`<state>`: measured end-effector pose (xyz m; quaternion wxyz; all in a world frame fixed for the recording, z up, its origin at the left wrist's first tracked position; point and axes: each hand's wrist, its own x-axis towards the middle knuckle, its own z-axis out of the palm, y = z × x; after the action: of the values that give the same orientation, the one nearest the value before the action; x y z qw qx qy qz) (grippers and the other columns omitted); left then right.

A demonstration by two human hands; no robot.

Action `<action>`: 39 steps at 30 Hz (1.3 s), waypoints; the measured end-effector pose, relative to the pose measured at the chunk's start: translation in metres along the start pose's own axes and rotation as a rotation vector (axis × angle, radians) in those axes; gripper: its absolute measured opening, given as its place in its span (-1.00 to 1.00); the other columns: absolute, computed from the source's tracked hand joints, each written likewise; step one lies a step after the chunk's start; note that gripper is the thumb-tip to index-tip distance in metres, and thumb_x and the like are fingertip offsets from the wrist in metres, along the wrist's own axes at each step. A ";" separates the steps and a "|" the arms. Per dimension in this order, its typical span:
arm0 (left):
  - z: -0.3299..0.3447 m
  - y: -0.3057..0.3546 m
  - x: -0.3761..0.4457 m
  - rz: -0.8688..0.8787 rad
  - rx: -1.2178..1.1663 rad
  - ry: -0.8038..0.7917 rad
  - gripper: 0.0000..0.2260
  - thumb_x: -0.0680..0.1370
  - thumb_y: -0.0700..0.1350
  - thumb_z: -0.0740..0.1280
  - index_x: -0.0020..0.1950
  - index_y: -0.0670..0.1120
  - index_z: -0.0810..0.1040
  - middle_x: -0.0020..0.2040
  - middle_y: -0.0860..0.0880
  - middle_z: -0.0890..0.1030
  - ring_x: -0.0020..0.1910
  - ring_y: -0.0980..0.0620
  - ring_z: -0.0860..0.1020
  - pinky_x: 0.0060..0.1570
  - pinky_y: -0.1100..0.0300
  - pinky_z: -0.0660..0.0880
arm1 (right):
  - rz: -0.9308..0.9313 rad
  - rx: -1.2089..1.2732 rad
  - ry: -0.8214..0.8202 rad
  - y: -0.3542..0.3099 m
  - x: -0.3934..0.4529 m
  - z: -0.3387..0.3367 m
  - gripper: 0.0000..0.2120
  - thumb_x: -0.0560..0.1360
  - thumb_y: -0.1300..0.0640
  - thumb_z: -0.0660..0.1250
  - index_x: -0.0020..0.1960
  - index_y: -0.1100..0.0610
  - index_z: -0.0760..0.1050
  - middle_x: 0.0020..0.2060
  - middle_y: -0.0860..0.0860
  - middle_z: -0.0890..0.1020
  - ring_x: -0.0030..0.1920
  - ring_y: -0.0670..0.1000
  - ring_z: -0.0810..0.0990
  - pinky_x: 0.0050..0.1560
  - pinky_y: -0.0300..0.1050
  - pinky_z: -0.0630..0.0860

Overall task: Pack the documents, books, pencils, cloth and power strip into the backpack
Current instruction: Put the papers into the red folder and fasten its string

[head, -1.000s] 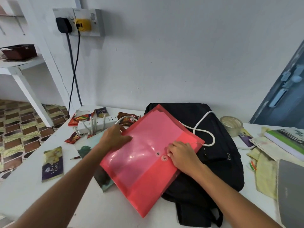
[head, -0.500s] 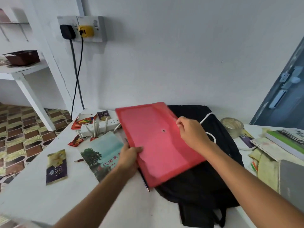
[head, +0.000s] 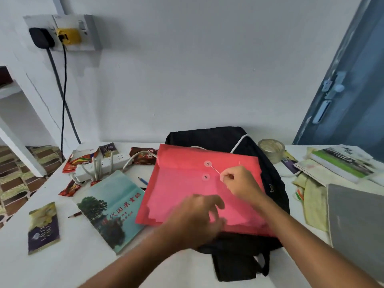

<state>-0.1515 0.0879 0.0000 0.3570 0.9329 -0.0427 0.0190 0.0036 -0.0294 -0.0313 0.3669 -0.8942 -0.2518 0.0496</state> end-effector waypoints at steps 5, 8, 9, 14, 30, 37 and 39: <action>-0.036 -0.090 0.064 0.184 0.622 0.255 -0.45 0.42 0.20 0.21 0.35 0.00 0.42 0.38 -0.12 0.45 0.39 -0.24 0.35 0.28 -0.32 0.33 | -0.048 -0.083 0.056 0.009 -0.017 0.006 -0.80 0.53 0.18 0.25 -0.01 0.02 0.64 -0.17 -0.08 0.69 -0.11 0.02 0.63 -0.05 -0.01 0.53; -0.018 -0.111 0.074 0.098 0.710 -0.033 -0.29 0.43 0.37 -0.06 0.54 0.13 0.09 0.58 -0.10 -0.03 0.53 -0.19 -0.17 0.41 -0.37 -0.02 | -0.069 -0.137 0.096 0.015 -0.025 0.005 -0.72 0.53 0.16 0.21 0.16 0.04 0.60 0.03 -0.02 0.69 0.07 0.07 0.63 0.08 0.03 0.53; -0.008 -0.113 0.074 0.067 0.718 -0.089 -0.24 0.41 0.43 -0.17 0.56 0.14 -0.01 0.58 -0.08 -0.15 0.50 -0.14 -0.29 0.42 -0.36 -0.06 | -0.070 -0.156 0.092 0.017 -0.026 0.006 -0.72 0.51 0.15 0.19 0.12 0.03 0.62 0.01 -0.02 0.69 0.06 0.09 0.63 0.06 0.04 0.54; 0.048 -0.090 0.056 -0.158 0.613 -0.049 -0.24 0.39 0.39 -0.33 0.56 0.13 -0.16 0.56 -0.05 -0.28 0.49 -0.16 -0.37 0.40 -0.36 -0.25 | -0.018 -0.246 0.003 0.022 -0.020 0.002 -0.76 0.45 0.30 0.17 -0.12 0.15 0.62 -0.13 0.10 0.68 -0.06 0.17 0.62 -0.05 -0.01 0.54; 0.037 -0.065 0.090 -0.150 0.494 0.201 -0.70 0.53 0.05 0.26 0.18 -0.07 0.54 0.38 -0.13 0.39 0.40 -0.19 0.27 0.34 -0.17 0.14 | -0.148 -0.246 0.183 0.046 -0.046 0.029 -0.81 0.42 0.12 0.24 -0.20 0.15 0.61 -0.34 0.03 0.54 -0.31 0.10 0.55 -0.34 -0.05 0.50; 0.004 -0.073 0.145 -0.343 0.190 -0.032 -0.56 0.34 0.06 0.55 0.15 -0.04 0.55 -0.14 0.07 0.48 -0.12 0.05 0.46 -0.12 0.21 0.36 | -0.194 -0.288 0.170 0.047 -0.046 0.024 -0.81 0.39 0.19 0.21 -0.26 0.14 0.61 -0.40 0.00 0.48 -0.39 0.05 0.49 -0.48 -0.09 0.47; 0.002 -0.075 0.151 -0.374 0.174 -0.056 -0.63 0.29 0.05 0.58 0.01 0.00 0.57 -0.25 0.11 0.44 -0.24 0.07 0.44 -0.22 0.21 0.33 | -0.230 -0.330 0.122 0.046 -0.047 0.019 -0.89 0.36 0.27 0.36 -0.18 0.15 0.65 -0.39 -0.01 0.50 -0.39 0.01 0.49 -0.46 -0.14 0.48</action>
<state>0.0058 0.1320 -0.0412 0.2713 0.9520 0.1232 -0.0698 -0.0232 -0.0679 -0.0807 0.2334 -0.9088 -0.3343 -0.0886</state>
